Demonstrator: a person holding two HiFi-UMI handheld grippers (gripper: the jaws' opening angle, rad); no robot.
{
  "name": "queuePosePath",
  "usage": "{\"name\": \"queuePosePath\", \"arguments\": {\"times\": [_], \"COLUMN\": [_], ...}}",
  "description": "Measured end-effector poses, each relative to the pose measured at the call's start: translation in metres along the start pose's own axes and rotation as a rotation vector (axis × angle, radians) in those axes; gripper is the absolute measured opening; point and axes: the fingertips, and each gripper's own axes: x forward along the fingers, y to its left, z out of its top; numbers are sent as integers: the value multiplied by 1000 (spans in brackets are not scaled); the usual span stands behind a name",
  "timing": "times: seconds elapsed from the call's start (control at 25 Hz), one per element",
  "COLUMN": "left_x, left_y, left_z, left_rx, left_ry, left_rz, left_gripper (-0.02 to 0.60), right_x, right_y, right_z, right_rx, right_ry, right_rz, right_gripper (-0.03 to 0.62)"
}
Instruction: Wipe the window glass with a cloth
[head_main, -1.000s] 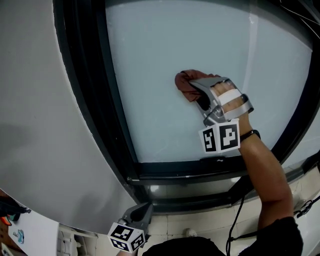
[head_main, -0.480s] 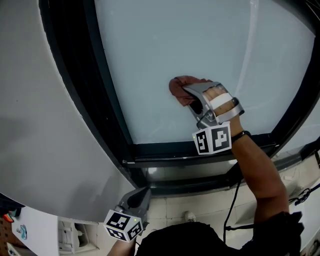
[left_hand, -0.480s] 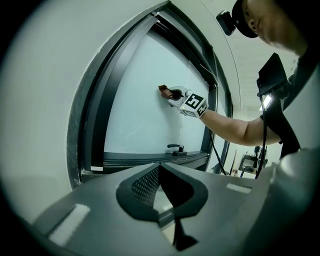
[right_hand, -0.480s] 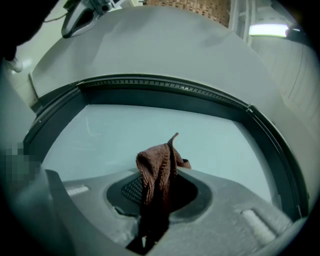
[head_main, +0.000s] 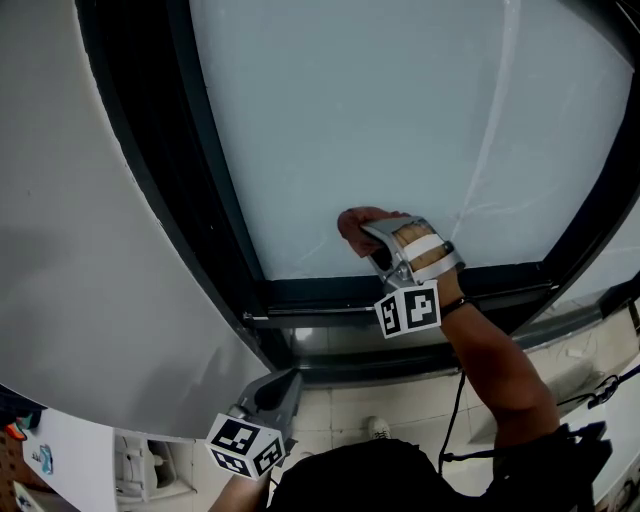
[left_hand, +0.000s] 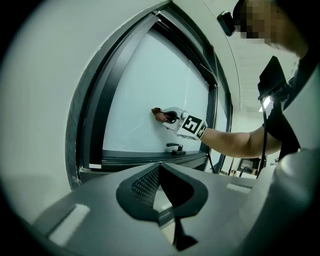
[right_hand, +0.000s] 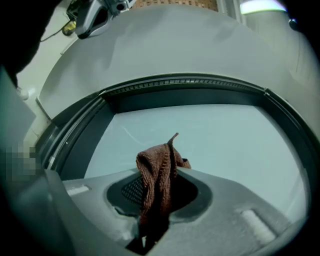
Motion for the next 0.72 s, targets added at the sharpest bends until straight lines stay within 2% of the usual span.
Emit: {"name": "queuePosePath", "arguments": {"times": [0.32,0.72], "left_x": [2,0], "left_y": [-1,0], "left_z": [-1,-3], "left_rx": [3,6], "left_ry": [3,6], "left_rz": [-7,-9], "left_gripper": [17,17], "right_x": [5,5], "right_y": [55,104], "right_z": [0,-9], "right_rx": [73,49], "right_ry": [7,31], "right_rz": [85,187], "right_gripper": [74,74]}}
